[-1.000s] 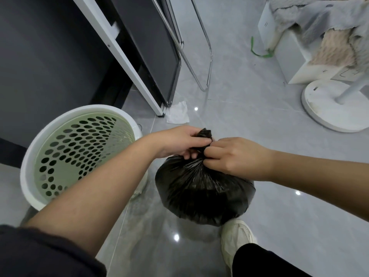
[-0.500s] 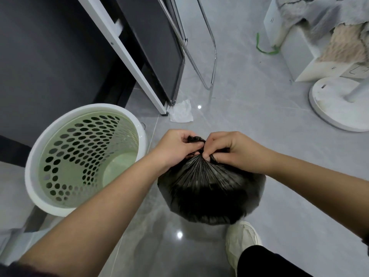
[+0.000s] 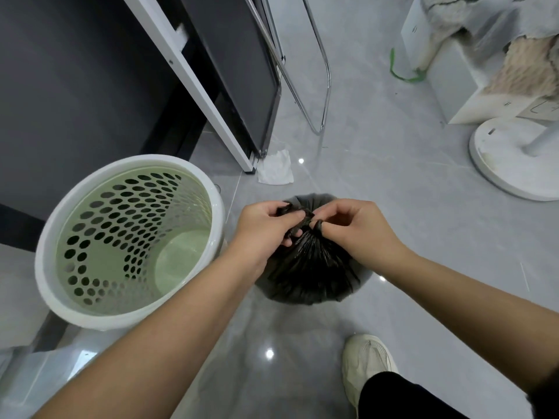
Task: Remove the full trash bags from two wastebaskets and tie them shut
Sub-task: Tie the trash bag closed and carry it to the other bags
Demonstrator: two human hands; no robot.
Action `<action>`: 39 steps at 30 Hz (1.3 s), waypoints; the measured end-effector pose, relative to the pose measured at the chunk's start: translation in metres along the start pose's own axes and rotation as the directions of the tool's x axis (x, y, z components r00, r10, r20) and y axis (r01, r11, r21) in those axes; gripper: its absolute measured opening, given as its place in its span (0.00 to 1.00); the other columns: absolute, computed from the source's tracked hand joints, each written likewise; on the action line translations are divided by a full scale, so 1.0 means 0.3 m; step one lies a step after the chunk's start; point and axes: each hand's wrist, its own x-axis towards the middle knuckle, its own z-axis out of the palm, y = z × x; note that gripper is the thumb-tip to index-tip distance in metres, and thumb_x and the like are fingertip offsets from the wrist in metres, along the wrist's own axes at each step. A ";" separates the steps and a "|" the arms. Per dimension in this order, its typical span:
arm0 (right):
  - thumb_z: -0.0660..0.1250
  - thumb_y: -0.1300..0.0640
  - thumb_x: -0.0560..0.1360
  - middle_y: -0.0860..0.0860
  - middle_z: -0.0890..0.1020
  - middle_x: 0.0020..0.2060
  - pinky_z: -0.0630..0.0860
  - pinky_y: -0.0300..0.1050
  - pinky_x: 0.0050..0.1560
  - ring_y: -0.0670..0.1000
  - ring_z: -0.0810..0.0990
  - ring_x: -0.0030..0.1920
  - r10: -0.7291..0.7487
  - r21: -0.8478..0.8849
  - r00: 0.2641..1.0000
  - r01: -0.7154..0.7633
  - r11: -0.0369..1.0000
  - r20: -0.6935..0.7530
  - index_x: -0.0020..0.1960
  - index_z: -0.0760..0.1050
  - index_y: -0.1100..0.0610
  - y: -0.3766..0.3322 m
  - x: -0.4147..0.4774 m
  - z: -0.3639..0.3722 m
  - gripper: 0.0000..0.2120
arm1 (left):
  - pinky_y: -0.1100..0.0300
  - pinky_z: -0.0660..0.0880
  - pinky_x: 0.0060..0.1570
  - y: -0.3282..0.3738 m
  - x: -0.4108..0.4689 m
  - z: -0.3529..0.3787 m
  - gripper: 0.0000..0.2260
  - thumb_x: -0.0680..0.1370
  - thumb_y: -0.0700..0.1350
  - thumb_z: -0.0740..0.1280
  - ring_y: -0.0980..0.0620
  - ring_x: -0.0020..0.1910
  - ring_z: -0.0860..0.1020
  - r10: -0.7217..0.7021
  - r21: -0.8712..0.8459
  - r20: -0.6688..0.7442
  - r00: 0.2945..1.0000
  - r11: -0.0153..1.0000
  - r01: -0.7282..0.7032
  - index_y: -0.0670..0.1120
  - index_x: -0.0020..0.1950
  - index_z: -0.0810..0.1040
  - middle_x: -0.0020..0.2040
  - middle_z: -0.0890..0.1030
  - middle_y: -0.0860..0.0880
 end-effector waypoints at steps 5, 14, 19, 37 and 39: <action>0.69 0.67 0.70 0.47 0.85 0.41 0.78 0.39 0.51 0.47 0.83 0.44 -0.144 -0.108 0.989 0.140 0.984 -0.028 0.46 0.81 0.48 0.002 -0.008 0.017 0.14 | 0.68 0.75 0.24 0.045 -0.001 -0.013 0.02 0.75 0.33 0.67 0.56 0.24 0.78 -0.166 -0.271 0.085 0.982 0.945 0.183 0.36 0.47 0.76 0.35 0.77 0.43; 0.69 0.65 0.70 0.47 0.83 0.33 0.73 0.35 0.36 0.45 0.75 0.32 -0.127 -0.099 0.987 0.118 0.988 -0.093 0.42 0.83 0.51 -0.016 -0.010 0.037 0.10 | 0.68 0.75 0.26 0.057 -0.025 -0.024 0.03 0.76 0.32 0.64 0.55 0.26 0.78 -0.095 -0.343 0.175 0.980 0.927 0.151 0.38 0.44 0.75 0.35 0.78 0.44; 0.68 0.67 0.73 0.53 0.82 0.36 0.76 0.44 0.43 0.48 0.79 0.37 -0.102 0.026 0.995 0.102 0.994 0.012 0.42 0.77 0.58 -0.022 0.007 0.033 0.05 | 0.67 0.74 0.27 0.074 -0.039 -0.041 0.06 0.76 0.31 0.63 0.55 0.27 0.77 0.071 -0.164 0.196 0.978 0.986 -0.039 0.39 0.44 0.78 0.35 0.78 0.45; 0.68 0.67 0.73 0.54 0.85 0.39 0.80 0.40 0.47 0.50 0.83 0.41 0.125 0.371 0.990 -0.141 0.918 0.069 0.46 0.82 0.61 -0.041 -0.008 0.016 0.05 | 0.71 0.71 0.44 0.069 -0.032 -0.081 0.12 0.70 0.32 0.63 0.58 0.43 0.74 0.678 0.632 0.386 0.626 0.299 -0.715 0.44 0.45 0.81 0.44 0.76 0.54; 0.68 0.67 0.73 0.54 0.85 0.37 0.80 0.41 0.46 0.49 0.83 0.40 0.169 0.395 0.984 -0.176 0.902 0.053 0.44 0.82 0.61 -0.048 -0.004 0.021 0.05 | 0.73 0.69 0.45 0.065 -0.036 -0.072 0.10 0.71 0.32 0.65 0.60 0.43 0.74 0.700 0.625 0.342 0.627 0.329 -0.708 0.45 0.45 0.81 0.45 0.76 0.54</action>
